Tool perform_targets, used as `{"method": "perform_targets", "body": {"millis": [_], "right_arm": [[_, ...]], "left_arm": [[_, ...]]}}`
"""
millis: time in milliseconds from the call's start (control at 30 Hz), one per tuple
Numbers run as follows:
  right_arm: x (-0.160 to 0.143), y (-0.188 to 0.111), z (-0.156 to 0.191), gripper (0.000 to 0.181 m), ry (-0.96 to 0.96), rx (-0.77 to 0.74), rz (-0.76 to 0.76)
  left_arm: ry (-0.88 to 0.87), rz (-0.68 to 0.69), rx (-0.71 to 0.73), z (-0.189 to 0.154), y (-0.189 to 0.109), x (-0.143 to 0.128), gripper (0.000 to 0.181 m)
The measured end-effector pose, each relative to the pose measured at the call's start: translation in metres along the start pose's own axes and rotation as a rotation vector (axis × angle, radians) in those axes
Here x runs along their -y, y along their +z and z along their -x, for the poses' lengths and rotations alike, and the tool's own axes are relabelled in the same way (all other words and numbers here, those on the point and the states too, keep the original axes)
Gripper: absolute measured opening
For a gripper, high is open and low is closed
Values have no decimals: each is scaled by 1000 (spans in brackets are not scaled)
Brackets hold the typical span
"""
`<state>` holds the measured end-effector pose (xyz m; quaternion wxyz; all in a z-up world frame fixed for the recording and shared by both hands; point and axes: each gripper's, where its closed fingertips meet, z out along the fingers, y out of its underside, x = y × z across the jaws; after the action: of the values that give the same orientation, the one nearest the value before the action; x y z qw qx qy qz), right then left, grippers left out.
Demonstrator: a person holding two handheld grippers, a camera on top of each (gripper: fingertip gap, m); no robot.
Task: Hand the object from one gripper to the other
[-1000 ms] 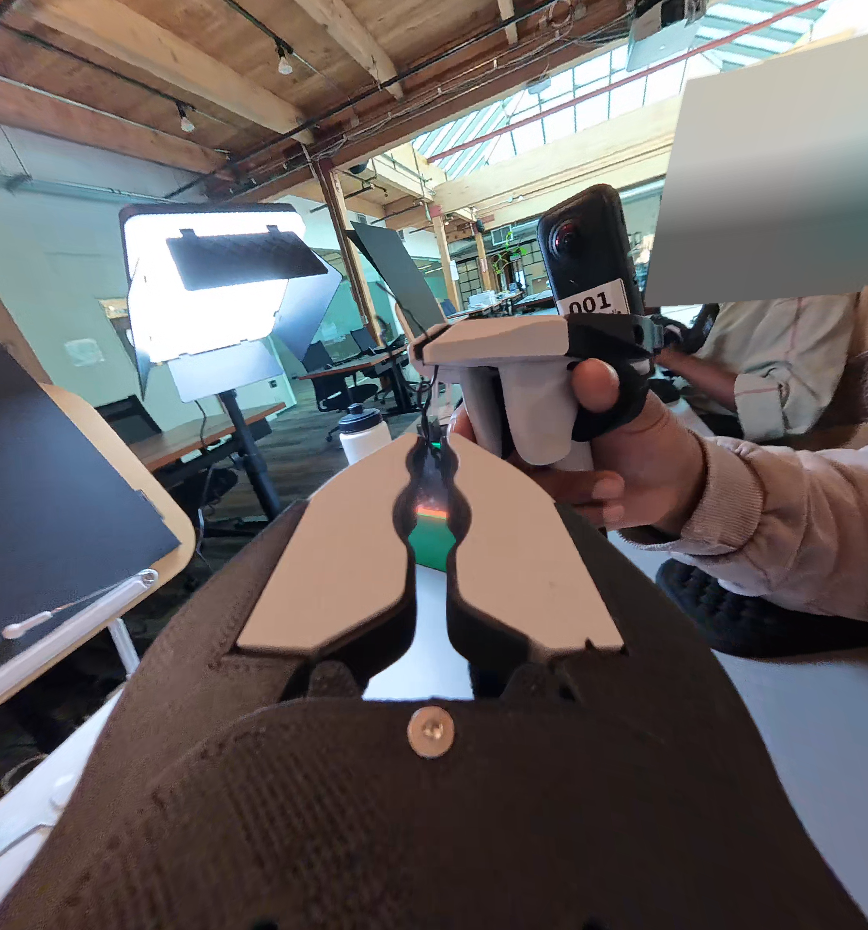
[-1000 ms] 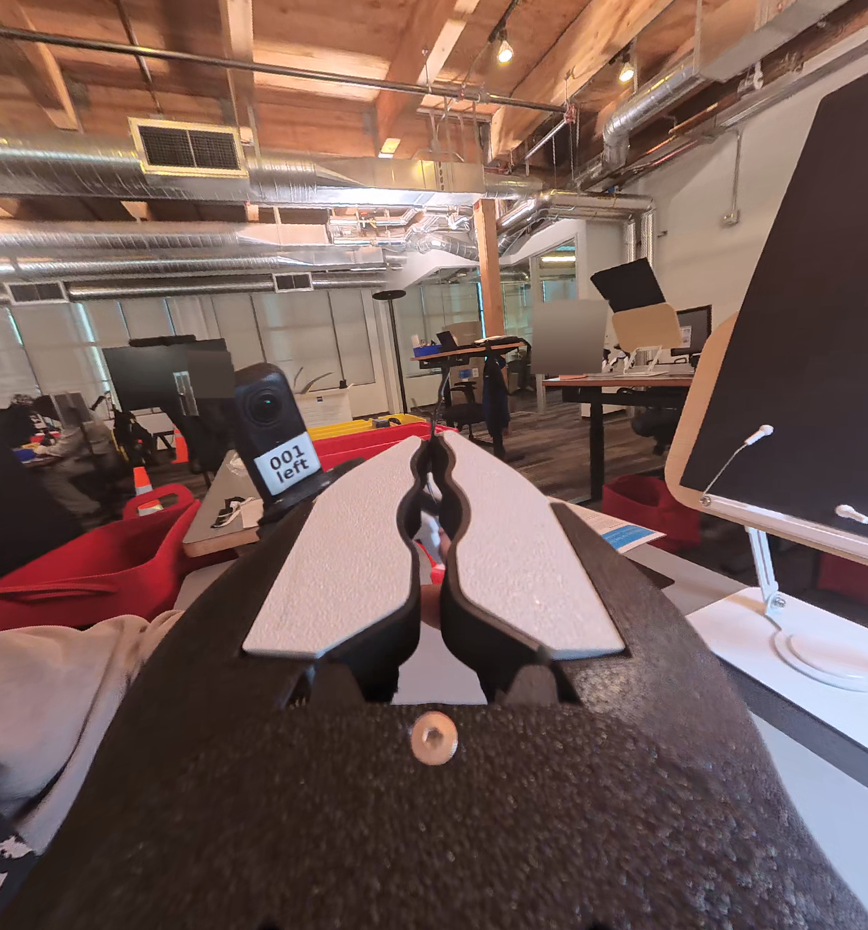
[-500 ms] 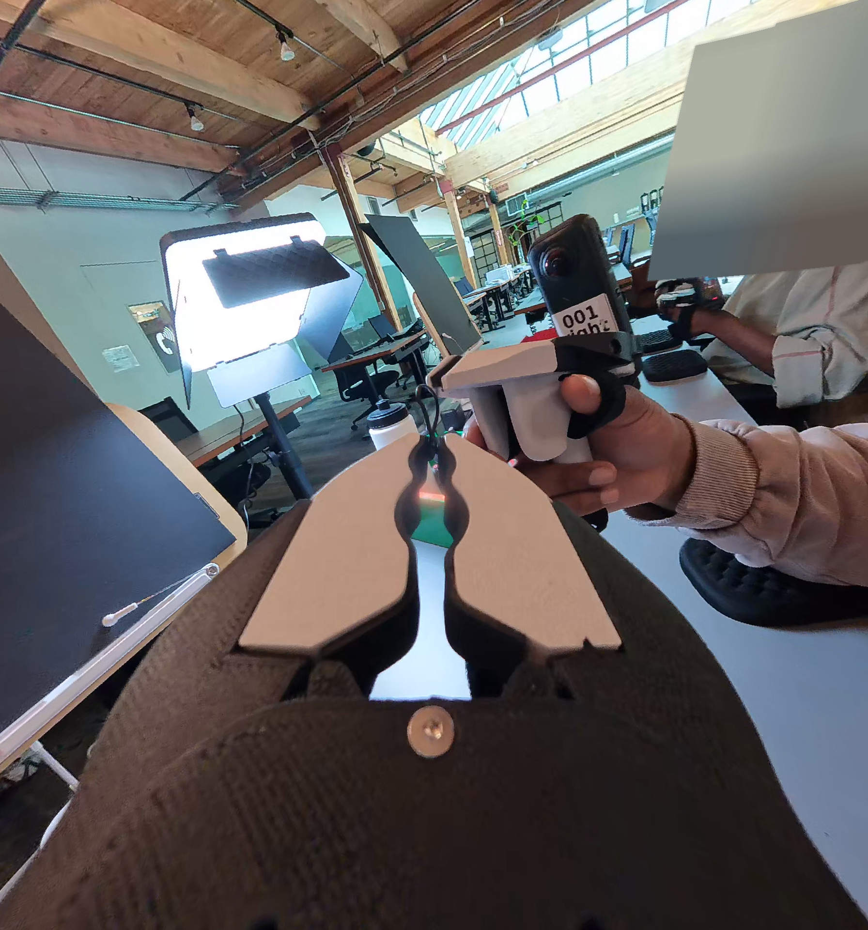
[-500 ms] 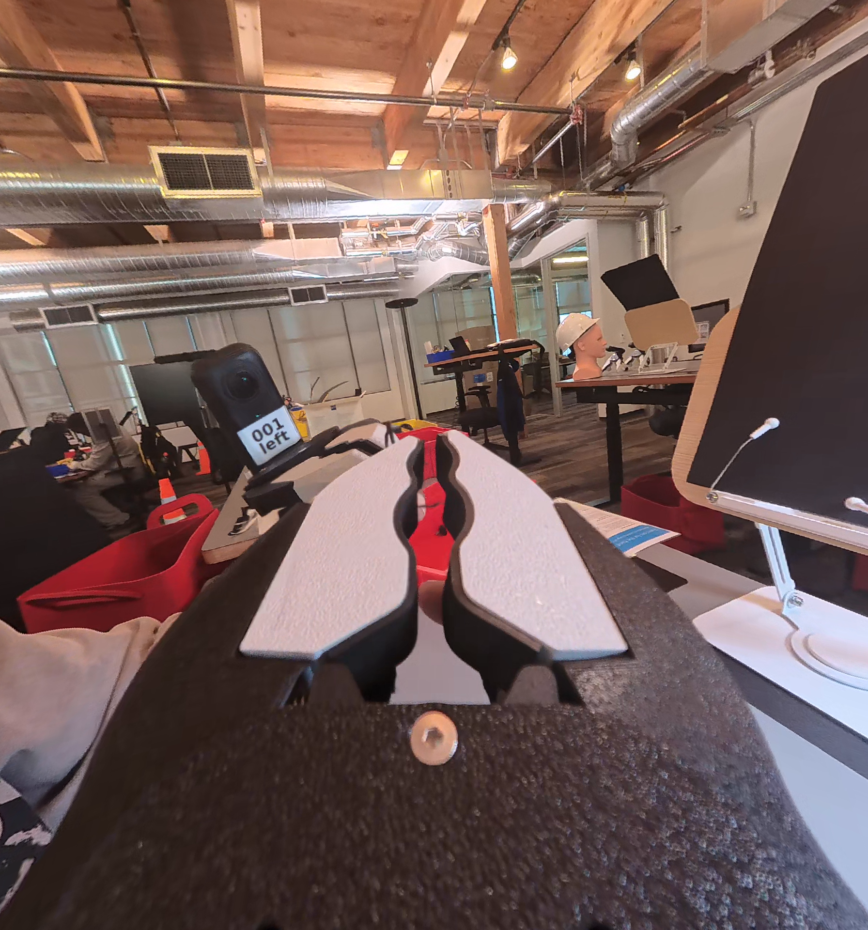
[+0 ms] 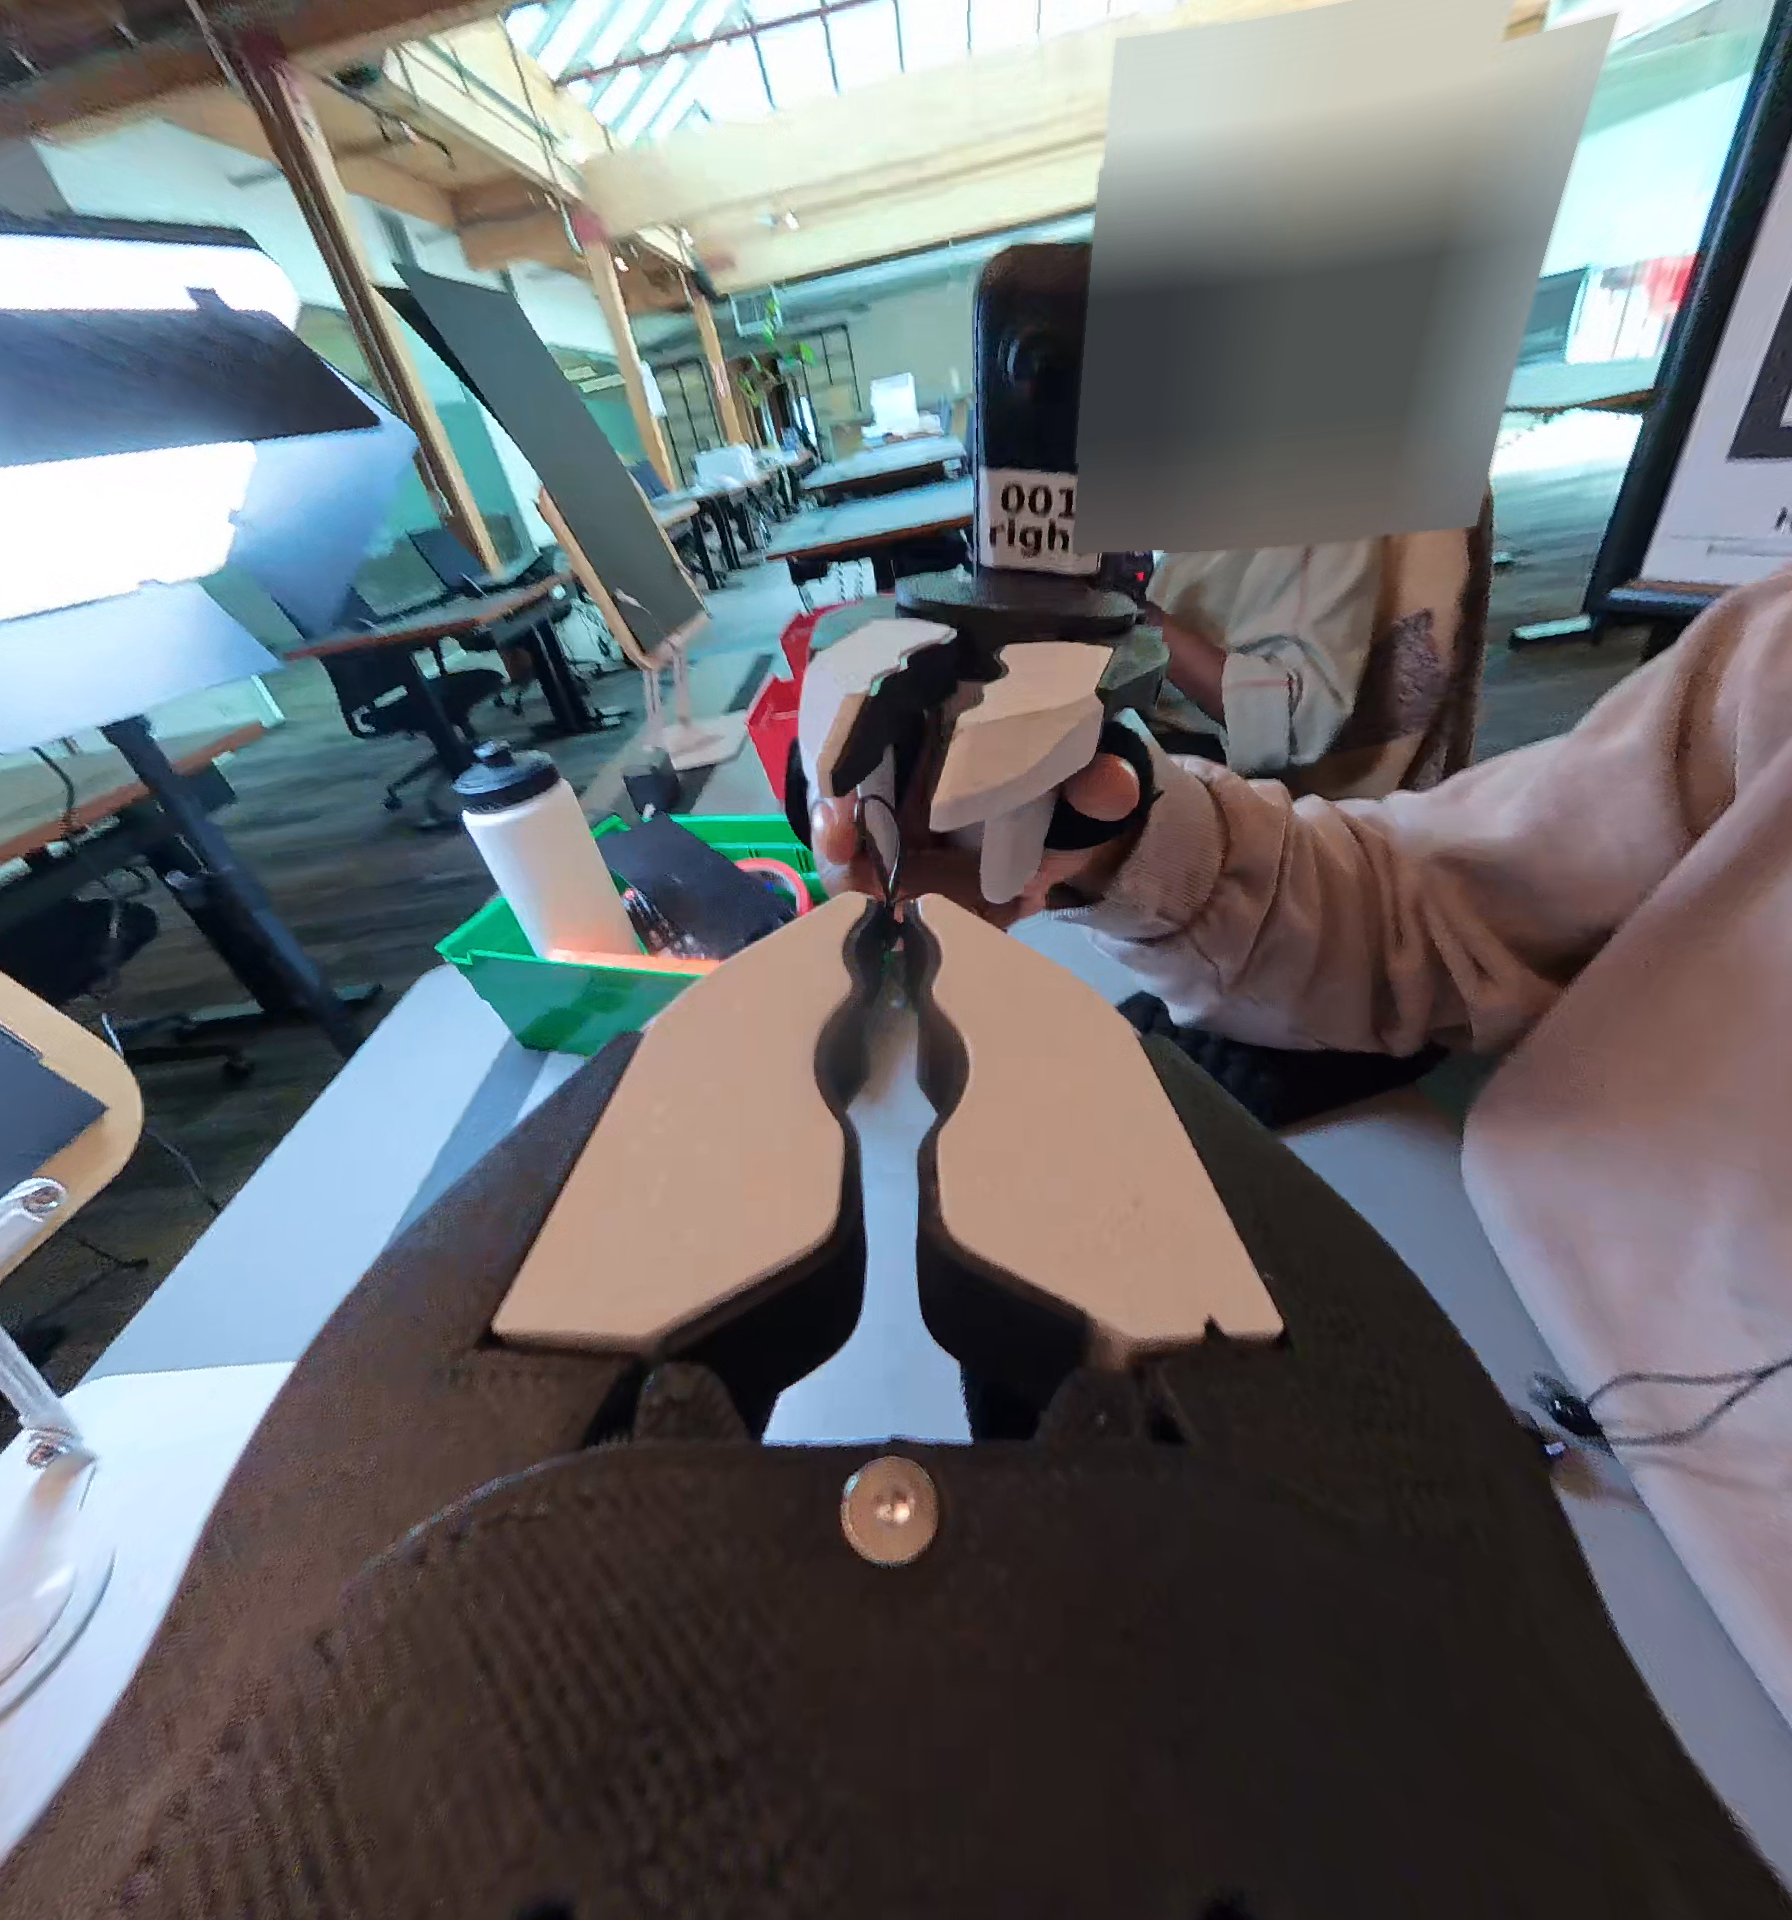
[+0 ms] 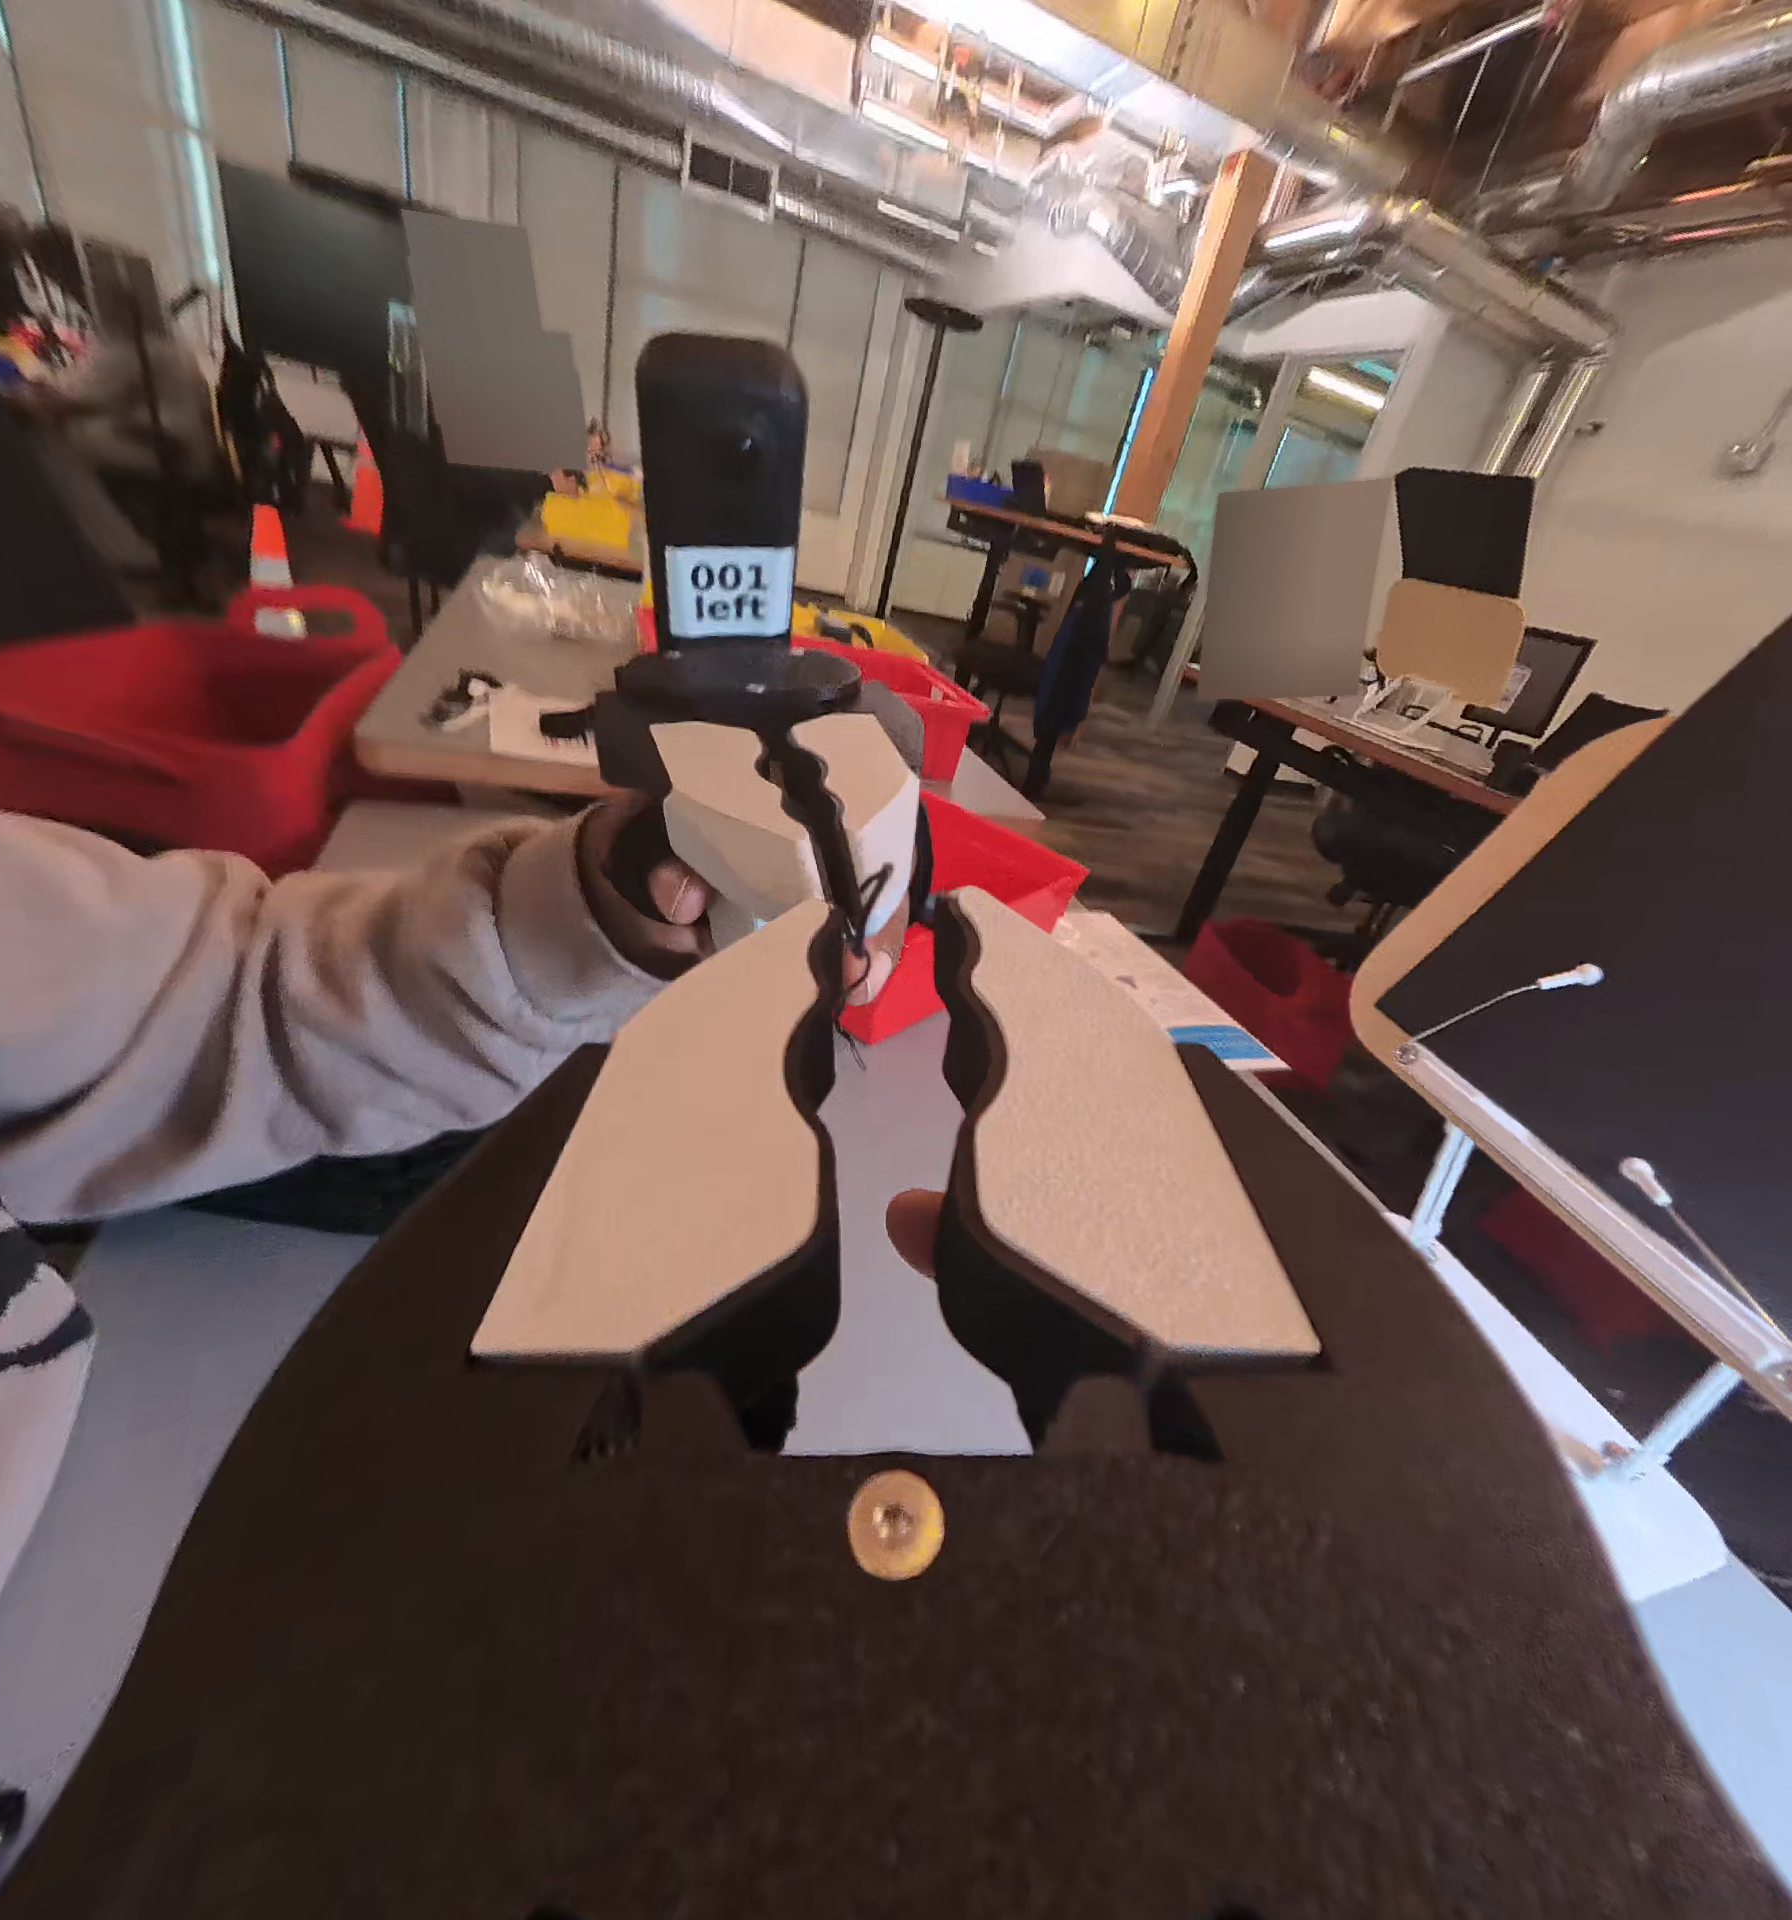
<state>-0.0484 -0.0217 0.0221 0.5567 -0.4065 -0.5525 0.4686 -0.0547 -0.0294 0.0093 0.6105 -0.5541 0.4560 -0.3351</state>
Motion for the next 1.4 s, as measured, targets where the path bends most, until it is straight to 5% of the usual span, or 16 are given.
{"method": "perform_targets", "body": {"millis": [200,367,567,800,1033,1200,1400], "right_arm": [[-20,8,9,1,-12,48,119],[5,0,2,1,140,73,-79],[25,-11,-10,1,335,113,-270],[23,-4,-15,1,491,117,-361],[14,3,-16,1,614,155,-396],[11,4,-20,1,602,120,-393],[8,9,-16,1,538,86,-358]], "left_arm": [[48,102,-18,-6,3,-14,4],[-22,-64,-26,0,-12,9,14],[-120,-116,-88,-2,1,3,25],[-29,-171,46,-7,24,10,24],[84,-118,202,6,23,5,0],[-12,-116,133,5,23,4,20],[56,-58,259,16,30,-7,28]]}}
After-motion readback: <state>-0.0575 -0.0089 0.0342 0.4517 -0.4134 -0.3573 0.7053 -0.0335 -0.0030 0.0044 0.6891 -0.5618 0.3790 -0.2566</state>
